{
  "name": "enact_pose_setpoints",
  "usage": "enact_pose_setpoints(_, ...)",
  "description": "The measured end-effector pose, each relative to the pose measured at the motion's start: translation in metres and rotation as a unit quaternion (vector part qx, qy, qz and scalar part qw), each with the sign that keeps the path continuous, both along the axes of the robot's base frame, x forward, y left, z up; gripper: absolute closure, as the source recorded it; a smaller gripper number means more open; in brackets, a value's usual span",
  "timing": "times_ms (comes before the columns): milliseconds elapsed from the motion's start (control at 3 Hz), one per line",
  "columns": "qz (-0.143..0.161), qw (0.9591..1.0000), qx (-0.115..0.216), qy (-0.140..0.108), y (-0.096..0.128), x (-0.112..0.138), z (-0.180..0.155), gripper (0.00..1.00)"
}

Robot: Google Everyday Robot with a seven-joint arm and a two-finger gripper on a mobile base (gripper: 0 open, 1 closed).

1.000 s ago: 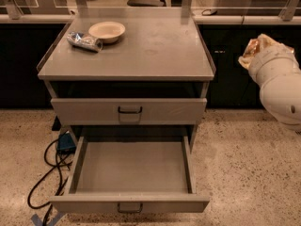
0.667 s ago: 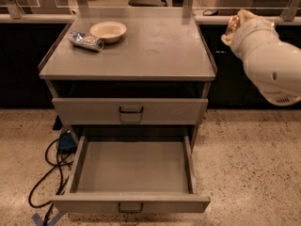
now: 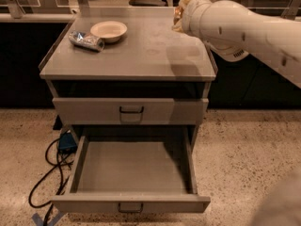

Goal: Pick orange can from middle drawer and place on counter

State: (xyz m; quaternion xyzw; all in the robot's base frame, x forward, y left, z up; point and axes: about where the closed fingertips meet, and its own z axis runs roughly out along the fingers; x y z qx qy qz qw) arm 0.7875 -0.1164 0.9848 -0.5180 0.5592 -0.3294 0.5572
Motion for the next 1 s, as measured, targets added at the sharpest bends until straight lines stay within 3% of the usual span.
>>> enact_pose_setpoints(333,0.039,0.9972,-0.026,0.059,0.035,0.035,-0.035,1.00)
enact_pose_setpoints(667,0.063,0.9893,-0.063,0.115,0.070,0.070,-0.061,1.00)
enact_pose_setpoints(1000,0.055,0.9792,-0.105,0.165,0.069,0.094,-0.073,1.00)
